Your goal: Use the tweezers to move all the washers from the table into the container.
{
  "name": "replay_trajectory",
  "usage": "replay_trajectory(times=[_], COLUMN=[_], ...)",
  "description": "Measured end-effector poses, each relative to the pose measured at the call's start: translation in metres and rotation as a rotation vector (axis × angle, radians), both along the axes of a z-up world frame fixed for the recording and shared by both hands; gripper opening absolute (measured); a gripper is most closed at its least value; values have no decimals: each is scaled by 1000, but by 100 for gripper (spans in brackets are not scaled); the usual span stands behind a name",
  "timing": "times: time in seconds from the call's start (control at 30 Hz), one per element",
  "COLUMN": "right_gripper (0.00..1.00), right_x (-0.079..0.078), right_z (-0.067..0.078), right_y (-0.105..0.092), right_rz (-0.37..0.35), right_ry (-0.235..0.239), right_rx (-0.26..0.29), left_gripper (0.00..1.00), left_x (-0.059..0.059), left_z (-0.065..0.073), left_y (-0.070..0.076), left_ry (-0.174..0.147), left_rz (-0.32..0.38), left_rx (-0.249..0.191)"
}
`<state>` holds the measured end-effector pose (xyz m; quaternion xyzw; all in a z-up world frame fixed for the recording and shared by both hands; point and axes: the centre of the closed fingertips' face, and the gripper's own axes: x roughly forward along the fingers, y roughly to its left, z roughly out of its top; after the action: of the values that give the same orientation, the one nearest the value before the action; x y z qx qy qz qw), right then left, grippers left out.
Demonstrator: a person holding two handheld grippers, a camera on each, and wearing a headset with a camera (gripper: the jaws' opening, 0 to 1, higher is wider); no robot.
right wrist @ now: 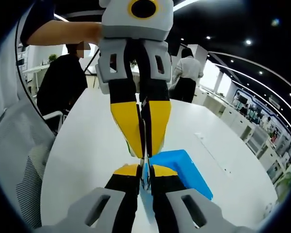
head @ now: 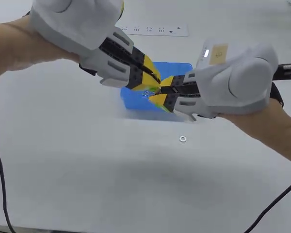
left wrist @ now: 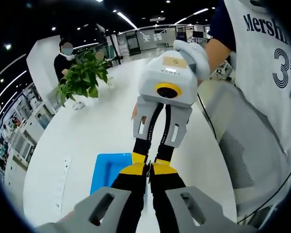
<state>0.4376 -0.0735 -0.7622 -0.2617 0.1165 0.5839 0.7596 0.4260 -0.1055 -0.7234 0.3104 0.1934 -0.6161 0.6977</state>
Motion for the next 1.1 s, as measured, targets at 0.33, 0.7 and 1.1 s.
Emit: replay_trajectory(times=[0.33,0.7,1.1], right_gripper=[9,9,9], right_x=[23,63,88], right_z=[7,-10,-62], right_y=[4,5,11], right_rz=[-11,-29,-31], right_ry=[-30,-20,72], right_rx=[9,-3,-48], left_gripper=[7,7,7], left_x=[24,64,89], left_z=[6,-11,-59], left_y=[2,2,4], left_ry=[-37,-37,38], left_rz=[-16,-17,8], left_rx=[27,33,48])
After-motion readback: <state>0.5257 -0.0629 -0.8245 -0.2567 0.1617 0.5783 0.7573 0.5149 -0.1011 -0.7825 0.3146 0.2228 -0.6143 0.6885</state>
